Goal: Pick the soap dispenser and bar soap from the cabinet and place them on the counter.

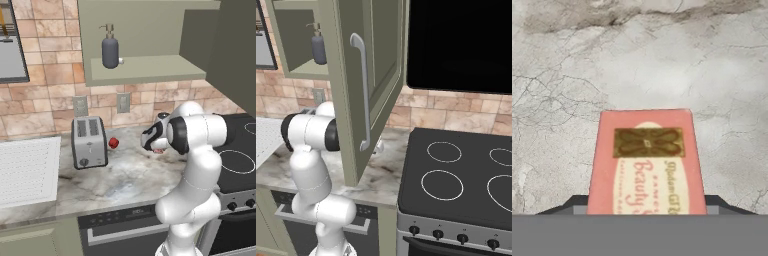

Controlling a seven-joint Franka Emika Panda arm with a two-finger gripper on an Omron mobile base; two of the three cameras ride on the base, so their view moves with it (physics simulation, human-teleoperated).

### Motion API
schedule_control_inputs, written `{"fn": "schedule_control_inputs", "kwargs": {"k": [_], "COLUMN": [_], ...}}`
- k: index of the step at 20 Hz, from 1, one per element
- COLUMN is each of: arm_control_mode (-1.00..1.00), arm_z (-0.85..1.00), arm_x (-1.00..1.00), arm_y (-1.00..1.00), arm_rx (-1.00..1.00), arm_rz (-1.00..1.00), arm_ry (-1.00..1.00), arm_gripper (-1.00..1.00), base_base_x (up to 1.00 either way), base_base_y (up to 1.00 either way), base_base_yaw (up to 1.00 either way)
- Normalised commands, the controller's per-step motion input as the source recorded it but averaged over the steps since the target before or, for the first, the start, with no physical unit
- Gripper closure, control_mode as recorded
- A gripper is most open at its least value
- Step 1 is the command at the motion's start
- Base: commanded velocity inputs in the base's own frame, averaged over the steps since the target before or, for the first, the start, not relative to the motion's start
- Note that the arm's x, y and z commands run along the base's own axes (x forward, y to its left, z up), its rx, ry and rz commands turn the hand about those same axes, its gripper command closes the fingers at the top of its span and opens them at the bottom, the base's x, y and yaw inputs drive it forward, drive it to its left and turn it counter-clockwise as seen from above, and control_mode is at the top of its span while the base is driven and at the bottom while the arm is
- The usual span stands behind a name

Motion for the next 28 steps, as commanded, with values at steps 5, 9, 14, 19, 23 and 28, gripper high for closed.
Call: {"fn": "schedule_control_inputs", "kwargs": {"k": [5,9,14,19,23,28], "arm_control_mode": [-1.0,-1.0,-1.0,-1.0,-1.0,-1.0], "arm_z": [-0.14,-0.07,-0.07,-0.04,0.05,0.32], "arm_x": [0.03,0.0,0.0,0.01,-0.01,-0.08], "arm_y": [0.0,0.0,0.0,0.01,0.05,0.1], "arm_rx": [0.01,0.03,0.03,0.03,-0.01,-0.07], "arm_rz": [0.0,0.0,0.0,0.02,0.03,0.03], "arm_ry": [0.01,0.01,0.01,0.01,0.01,-0.04], "arm_gripper": [-1.0,-1.0,-1.0,-1.0,-1.0,-1.0], "base_base_x": [0.0,0.0,0.0,0.0,0.0,0.0], "base_base_y": [0.0,0.0,0.0,0.0,0.0,0.0], "base_base_yaw": [0.0,0.0,0.0,0.0,0.0,0.0]}}
